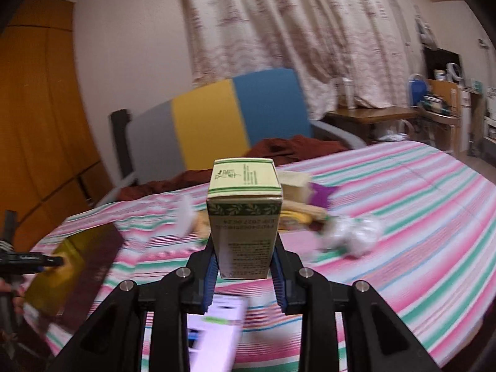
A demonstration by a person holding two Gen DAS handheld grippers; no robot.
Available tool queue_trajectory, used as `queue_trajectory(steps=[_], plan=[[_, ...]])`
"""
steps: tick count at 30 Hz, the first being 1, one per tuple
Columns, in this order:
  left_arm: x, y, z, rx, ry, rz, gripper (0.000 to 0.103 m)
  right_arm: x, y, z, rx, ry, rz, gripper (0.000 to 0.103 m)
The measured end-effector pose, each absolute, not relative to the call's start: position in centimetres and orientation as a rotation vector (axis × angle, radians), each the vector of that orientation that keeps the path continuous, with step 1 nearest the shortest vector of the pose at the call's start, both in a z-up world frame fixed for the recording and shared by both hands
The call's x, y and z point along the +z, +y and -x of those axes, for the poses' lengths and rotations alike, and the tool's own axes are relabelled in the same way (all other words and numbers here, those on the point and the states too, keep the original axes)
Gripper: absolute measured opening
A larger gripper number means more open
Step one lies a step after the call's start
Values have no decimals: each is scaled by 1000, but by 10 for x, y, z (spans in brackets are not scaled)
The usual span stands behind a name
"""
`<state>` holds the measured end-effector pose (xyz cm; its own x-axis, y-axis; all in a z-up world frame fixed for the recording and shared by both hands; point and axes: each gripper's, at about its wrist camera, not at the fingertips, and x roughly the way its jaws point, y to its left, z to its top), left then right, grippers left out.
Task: Organize objects
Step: 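Carry sponge and green box into the gold tray and open both tools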
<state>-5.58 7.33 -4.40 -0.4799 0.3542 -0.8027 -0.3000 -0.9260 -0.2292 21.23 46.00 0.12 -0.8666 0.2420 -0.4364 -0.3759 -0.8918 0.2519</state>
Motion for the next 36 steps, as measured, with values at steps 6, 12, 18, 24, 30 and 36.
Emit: queue_trajectory(steps=[6,12,18,24,30,36], plan=[[-63,43,60,2488,-77,1422,58,15,394,-179,2943,434,647,30],[-66,29,58,2527,-71,1441,59,26,325,-144,3146,363,737,30],[-61,14,55,2599,-87,1419,86,22,278,-120,3237,404,871,30],[-43,-4,52,2685,-142,1343,95,4,242,-97,3253,403,1077,30],[-22,-29,41,2818,-229,1212,103,-23,213,-65,3191,499,1351,30],[-15,-45,37,2843,-274,1181,103,-49,188,-39,3140,536,1554,30]])
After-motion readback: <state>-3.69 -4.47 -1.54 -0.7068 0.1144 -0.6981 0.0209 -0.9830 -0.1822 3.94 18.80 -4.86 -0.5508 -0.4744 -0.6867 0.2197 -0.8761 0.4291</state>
